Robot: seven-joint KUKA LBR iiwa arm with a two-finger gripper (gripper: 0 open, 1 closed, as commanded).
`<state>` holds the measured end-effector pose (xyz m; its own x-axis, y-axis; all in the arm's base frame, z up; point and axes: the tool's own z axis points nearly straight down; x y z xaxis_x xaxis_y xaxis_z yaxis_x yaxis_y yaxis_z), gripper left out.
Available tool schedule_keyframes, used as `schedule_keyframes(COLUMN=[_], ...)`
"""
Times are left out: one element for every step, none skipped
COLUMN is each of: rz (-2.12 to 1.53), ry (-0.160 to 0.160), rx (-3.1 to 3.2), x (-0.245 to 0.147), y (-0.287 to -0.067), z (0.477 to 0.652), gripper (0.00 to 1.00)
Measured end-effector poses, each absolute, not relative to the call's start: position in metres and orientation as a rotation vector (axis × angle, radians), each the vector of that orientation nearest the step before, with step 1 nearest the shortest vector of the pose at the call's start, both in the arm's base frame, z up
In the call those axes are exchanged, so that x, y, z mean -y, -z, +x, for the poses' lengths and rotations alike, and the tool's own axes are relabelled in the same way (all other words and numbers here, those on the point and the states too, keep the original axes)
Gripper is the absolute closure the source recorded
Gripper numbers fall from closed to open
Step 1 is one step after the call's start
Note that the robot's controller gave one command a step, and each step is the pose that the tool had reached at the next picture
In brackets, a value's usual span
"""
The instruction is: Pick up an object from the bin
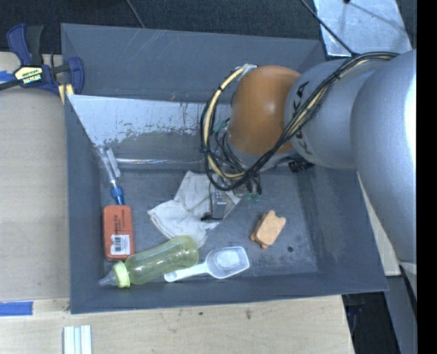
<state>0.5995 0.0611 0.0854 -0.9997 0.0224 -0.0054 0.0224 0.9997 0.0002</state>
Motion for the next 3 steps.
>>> schedule_keyframes(rz=[-0.054,-0.055,-0.093], ry=[0.0,0.0,0.0], rx=[-3.135,-3.135,-3.128], x=[-0.064,-0.064,-0.05], y=[-0.074,-0.074,-0.251], z=[0.584,0.584,0.583], gripper=[1.0,1.0,1.0])
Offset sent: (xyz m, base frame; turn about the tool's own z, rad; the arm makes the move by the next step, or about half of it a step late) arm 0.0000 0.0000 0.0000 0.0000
